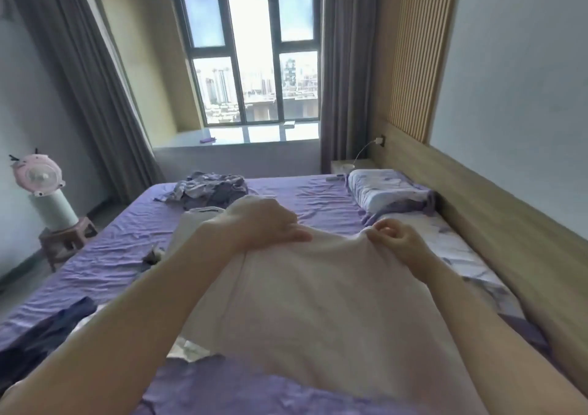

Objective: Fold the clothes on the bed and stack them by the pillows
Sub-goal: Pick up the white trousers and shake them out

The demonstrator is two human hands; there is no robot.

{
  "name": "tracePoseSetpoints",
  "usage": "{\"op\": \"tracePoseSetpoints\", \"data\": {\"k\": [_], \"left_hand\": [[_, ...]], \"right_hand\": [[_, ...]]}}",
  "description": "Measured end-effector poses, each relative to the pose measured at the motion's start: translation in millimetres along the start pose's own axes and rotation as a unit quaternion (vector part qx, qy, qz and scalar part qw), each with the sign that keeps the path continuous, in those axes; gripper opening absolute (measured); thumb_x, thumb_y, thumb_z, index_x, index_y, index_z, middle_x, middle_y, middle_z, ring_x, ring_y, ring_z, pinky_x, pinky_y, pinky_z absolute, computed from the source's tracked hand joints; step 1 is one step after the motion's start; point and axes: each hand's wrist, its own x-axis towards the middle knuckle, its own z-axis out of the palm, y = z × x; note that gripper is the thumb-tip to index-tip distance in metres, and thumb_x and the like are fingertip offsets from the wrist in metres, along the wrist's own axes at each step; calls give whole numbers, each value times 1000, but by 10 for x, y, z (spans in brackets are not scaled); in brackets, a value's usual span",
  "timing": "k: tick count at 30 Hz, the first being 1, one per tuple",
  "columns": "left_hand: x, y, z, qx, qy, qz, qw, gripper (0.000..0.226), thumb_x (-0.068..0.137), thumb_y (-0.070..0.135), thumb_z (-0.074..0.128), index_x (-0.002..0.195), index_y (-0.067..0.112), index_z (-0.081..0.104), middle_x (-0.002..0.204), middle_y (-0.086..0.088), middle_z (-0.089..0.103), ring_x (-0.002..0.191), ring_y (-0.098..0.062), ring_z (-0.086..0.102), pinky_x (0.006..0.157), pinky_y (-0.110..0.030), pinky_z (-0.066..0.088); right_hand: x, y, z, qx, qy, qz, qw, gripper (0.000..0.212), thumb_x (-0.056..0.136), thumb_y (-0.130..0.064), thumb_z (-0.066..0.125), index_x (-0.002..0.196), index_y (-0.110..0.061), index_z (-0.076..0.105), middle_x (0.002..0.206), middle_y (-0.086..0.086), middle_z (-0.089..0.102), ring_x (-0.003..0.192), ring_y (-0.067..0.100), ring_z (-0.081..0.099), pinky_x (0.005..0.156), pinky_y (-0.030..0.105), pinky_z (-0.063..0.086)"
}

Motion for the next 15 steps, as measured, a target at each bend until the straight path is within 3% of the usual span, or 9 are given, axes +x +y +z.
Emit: {"op": "tracePoseSetpoints", "data": {"k": [4,11,15], "left_hand": [[-403,-70,964,-14,-77,-23,997,50,87,71,32,90,26,54,106,-1,66,102,-21,61,71,-27,36],[-981,-357,2104,-67,-209,-104,970,56,85,71,39,100,21,59,109,-7,67,105,-28,61,76,-31,42],[-1176,-643,2581,-93,-246,-116,958,56,87,68,38,102,17,55,107,-11,66,103,-31,60,73,-34,41]], "right_hand": [[-164,705,810,9,-69,80,994,8,86,-13,67,81,-11,61,70,3,60,61,7,50,53,17,37],[-248,1425,1972,-36,-106,140,984,8,88,-15,64,85,-8,61,77,4,61,74,16,54,69,29,42],[-132,1608,2500,-89,-127,149,977,13,88,-17,64,90,-5,60,82,3,60,78,17,54,70,26,38]]}}
